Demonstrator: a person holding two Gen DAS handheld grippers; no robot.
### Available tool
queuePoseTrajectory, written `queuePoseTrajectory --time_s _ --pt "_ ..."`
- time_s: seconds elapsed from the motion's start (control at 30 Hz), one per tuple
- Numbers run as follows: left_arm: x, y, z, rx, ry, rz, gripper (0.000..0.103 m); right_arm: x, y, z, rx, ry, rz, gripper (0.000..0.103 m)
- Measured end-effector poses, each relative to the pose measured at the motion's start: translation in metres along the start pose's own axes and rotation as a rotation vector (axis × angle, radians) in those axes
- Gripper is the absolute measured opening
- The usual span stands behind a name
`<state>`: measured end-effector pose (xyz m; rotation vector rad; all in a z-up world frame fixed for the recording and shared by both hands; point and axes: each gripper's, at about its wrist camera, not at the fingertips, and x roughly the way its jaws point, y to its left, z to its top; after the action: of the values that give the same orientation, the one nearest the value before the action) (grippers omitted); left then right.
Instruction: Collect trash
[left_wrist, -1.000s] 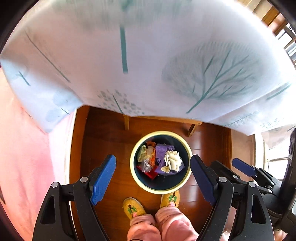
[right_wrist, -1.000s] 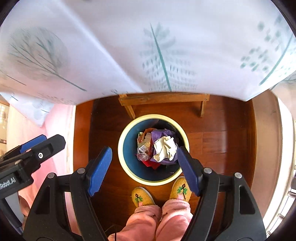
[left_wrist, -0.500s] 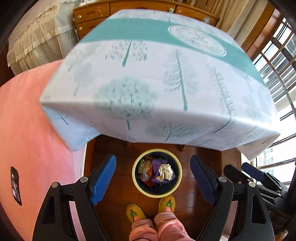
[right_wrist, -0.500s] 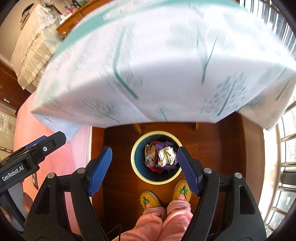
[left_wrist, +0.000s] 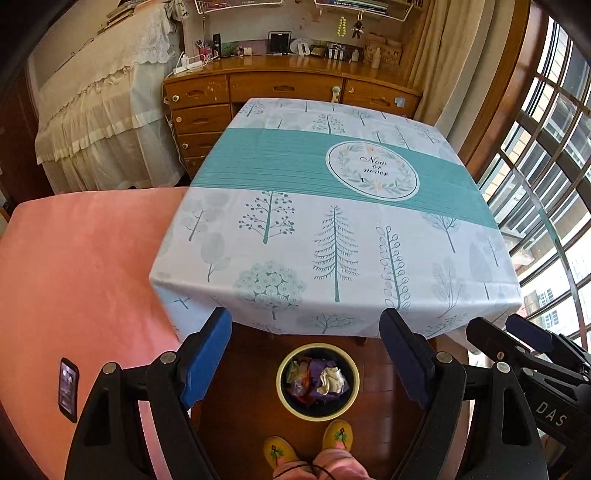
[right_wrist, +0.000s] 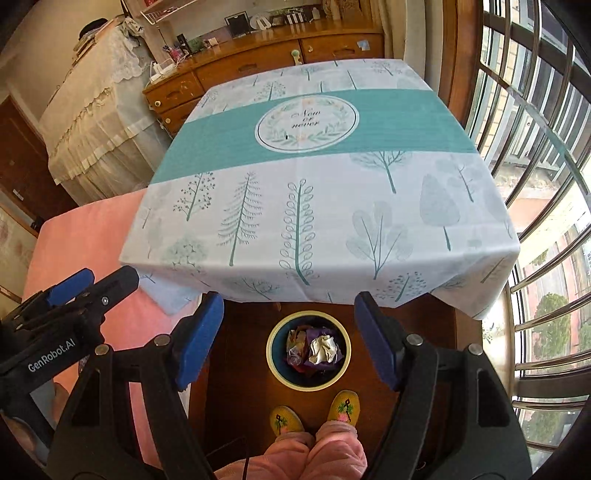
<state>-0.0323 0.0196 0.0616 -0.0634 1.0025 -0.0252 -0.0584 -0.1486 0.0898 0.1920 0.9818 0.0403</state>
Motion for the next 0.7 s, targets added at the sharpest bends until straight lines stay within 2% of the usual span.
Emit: queuePoseTrajectory --time_s 0.3,0.7 --pt "-0.028 -0.006 0.008 -0.013 -0.025 0.01 0.084 -0.031 0.022 0.016 -0.036 -0.059 0.005 0.071" --pt "-0.033 -0.015 0.023 0.005 -0.047 0.026 0.083 -0.036 0.019 0.027 -0.034 -0.083 0.008 0.071"
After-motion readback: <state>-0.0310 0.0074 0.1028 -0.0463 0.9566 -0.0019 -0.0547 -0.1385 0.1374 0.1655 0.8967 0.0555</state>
